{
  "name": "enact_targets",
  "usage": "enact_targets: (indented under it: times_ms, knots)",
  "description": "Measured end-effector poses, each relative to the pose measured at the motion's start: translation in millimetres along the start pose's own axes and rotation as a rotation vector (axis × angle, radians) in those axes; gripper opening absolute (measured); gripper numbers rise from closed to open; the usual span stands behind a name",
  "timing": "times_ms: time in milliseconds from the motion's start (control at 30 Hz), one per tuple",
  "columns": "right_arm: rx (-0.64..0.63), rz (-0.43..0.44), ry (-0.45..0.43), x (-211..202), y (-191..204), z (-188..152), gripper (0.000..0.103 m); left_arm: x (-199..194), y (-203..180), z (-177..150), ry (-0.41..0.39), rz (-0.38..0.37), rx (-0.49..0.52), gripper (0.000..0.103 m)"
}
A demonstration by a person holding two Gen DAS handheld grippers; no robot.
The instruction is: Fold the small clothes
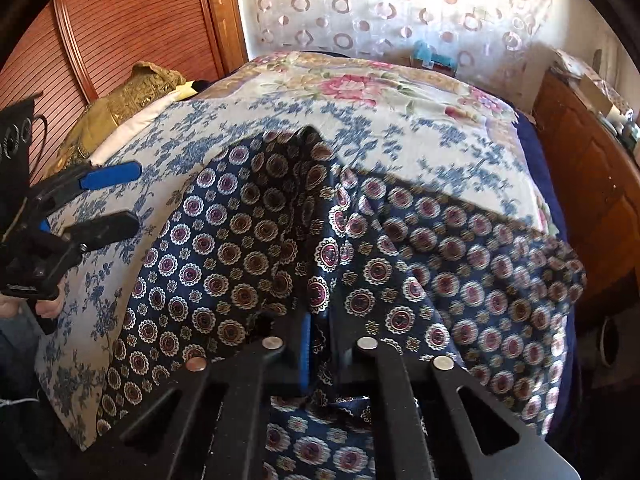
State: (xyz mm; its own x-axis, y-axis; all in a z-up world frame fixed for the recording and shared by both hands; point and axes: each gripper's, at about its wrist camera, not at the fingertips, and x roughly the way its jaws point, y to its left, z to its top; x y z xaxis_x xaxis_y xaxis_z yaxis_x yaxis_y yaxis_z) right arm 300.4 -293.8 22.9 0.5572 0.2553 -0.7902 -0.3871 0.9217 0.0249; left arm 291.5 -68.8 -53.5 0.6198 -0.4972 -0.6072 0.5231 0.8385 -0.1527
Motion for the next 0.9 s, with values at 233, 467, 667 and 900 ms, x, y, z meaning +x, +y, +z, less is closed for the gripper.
enact_targets:
  times_ms: [233,467,667,900]
  knots:
    - [0.006,-0.163,-0.051,-23.2,-46.9,24.5,0.004,1.5,-3.1,-0.9,0.002,-0.001,0.015,0.077]
    - [0.141,-0.291,-0.079,-15.8,-87.9,32.9,0.045,4.3,-3.4,-2.9,0.010,0.012,0.024,0.077]
    - [0.174,-0.318,-0.141,-25.0,-79.6,14.9,0.055,6.9,-6.1,-4.2,0.018,0.009,0.035,0.077]
    - [0.206,-0.310,-0.177,-43.5,-79.2,5.2,0.057,7.9,-8.9,-4.7,0.025,0.012,0.045,0.077]
